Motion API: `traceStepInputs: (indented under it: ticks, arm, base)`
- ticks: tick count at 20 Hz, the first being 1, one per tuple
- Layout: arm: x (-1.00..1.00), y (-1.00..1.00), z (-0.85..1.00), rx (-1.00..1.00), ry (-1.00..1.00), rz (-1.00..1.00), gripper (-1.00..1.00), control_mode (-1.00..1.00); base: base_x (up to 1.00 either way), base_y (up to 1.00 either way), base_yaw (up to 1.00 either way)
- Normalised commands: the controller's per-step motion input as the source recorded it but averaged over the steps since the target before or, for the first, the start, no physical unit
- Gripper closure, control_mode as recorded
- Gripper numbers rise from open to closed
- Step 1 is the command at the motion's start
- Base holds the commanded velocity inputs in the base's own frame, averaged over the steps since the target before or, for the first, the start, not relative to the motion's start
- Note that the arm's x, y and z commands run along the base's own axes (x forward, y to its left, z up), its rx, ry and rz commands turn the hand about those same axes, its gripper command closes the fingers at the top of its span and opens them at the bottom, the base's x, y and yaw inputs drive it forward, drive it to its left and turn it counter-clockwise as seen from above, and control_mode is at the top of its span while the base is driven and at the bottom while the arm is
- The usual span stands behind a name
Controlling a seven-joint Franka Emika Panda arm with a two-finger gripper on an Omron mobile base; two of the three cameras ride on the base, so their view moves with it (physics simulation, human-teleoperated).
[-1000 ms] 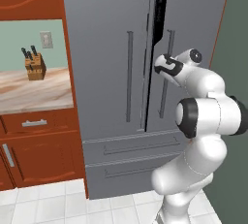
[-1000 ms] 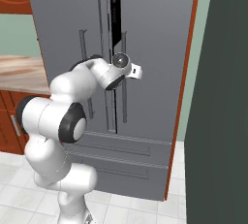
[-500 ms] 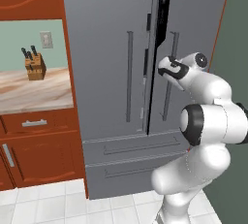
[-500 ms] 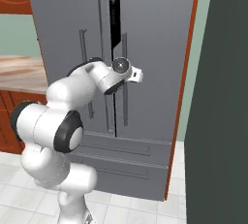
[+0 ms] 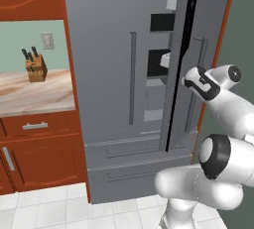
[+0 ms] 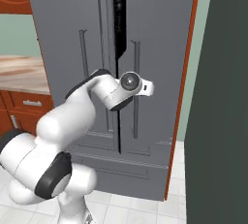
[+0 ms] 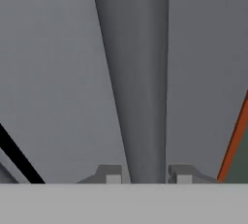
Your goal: Retrieve the sausage and cheese from the fridge and place them on the cutting board on the counter.
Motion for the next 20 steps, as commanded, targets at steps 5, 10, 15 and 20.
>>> traceStepInputs:
  ticks: [5,10,15,20]
  arm:
    - [-0.47,-0.24,0.00,0.00,0.05,0.00,1.00,-1.00]
    - [-0.24,-0.06,0.00,0.00,0.08,0.00,1.00,-1.00]
    - [-0.44,0.44,0.12,-0.02,0.01,-0.03,1.00,-1.00]
    - [-0.31,0.69,0.42,-0.12,0.03,-0.01,1.00,-1.00]
  base:
    - [0.00,0.00,0.00]
    - [0.00,0.00,0.00]
    - [0.00,0.00,0.00]
    - [0.00,0.00,0.00]
